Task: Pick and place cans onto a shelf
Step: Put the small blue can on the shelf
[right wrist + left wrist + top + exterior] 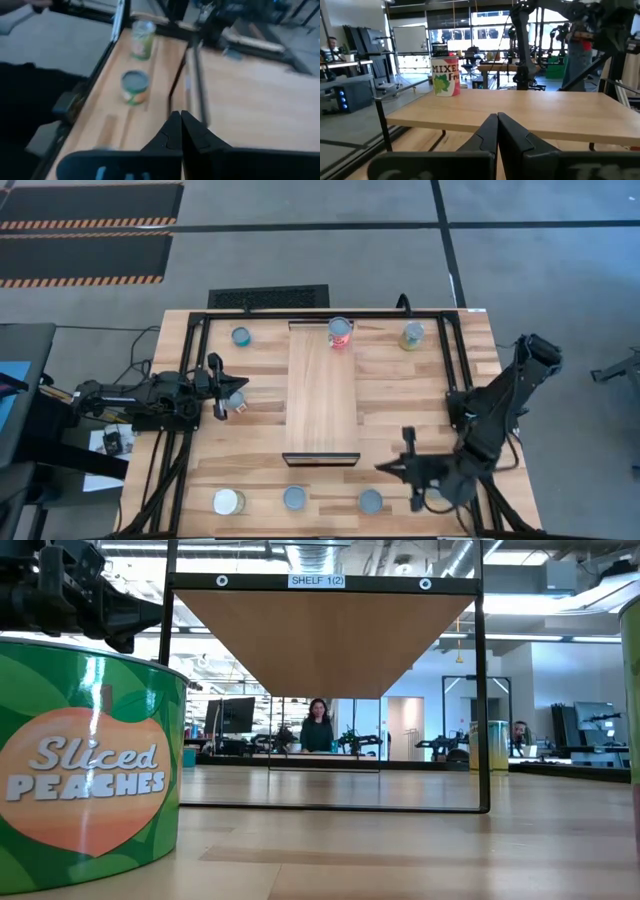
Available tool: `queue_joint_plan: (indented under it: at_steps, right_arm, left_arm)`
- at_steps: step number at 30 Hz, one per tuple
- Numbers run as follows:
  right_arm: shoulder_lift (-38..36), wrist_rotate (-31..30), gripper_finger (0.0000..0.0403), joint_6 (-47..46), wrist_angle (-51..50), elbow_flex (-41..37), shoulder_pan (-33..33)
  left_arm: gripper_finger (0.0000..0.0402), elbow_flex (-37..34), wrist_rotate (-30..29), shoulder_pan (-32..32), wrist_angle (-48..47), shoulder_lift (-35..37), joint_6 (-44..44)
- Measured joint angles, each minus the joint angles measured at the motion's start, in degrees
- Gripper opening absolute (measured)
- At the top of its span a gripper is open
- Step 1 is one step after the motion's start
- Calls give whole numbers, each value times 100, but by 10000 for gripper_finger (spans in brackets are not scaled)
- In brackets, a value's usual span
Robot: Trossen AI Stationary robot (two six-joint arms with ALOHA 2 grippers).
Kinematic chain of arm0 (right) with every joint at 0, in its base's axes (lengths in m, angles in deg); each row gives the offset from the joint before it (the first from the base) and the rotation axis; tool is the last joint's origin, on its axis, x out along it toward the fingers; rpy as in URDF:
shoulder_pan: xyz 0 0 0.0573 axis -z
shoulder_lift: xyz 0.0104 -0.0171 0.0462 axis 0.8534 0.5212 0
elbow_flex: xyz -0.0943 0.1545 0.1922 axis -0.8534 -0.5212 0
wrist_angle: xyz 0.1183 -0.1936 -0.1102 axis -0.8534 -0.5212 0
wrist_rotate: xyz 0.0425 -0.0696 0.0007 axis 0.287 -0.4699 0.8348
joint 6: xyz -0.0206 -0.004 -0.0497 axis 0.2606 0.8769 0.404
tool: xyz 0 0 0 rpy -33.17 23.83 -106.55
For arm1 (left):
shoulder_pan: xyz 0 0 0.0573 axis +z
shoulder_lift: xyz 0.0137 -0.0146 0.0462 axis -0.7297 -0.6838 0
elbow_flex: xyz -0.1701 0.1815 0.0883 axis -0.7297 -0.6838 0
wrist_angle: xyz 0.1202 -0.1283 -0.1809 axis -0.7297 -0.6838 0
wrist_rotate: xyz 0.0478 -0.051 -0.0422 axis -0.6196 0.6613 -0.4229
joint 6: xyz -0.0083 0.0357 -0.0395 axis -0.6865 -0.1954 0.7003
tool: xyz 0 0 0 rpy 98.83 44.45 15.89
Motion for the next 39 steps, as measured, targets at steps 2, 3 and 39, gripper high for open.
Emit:
queue_joint_plan:
  at_steps: [2,3,39]
  right_arm:
    - [70,-3,6,-238,-18,3,-135]
    - [100,-10,6,-354,-59,7,-175]
    - [-2199,621,1,895,2221,-3079,974]
  left_arm:
    - [0,0,0,1,-2,-3,-1]
    - [0,-1,1,2,-3,-3,-1]
    - [0,870,-1114,1450,-668,-2210,659]
